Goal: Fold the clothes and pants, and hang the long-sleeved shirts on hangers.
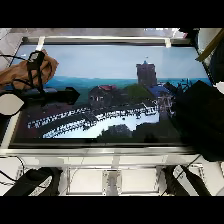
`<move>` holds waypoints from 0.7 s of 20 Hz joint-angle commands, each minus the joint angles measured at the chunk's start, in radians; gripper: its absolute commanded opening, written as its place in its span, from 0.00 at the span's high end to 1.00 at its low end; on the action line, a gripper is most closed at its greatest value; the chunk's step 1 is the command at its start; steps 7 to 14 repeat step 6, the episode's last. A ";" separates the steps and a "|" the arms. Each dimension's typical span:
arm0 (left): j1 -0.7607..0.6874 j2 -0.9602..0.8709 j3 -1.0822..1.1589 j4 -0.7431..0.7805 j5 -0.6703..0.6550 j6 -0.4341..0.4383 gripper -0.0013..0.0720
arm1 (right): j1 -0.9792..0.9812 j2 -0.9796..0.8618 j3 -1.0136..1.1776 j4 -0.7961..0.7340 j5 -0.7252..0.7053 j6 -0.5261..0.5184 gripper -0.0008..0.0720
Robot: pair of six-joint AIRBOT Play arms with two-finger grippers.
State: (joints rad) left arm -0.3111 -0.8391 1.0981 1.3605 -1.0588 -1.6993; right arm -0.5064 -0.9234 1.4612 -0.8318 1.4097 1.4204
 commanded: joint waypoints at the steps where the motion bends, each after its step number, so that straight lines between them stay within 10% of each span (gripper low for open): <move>1: 0.001 0.000 0.001 0.000 0.000 0.000 0.04 | 0.301 0.013 0.004 -0.176 0.017 -0.024 0.96; 14: 0.001 0.000 0.001 0.000 0.000 0.000 0.04 | 0.449 0.013 0.004 -0.193 0.019 -0.023 0.96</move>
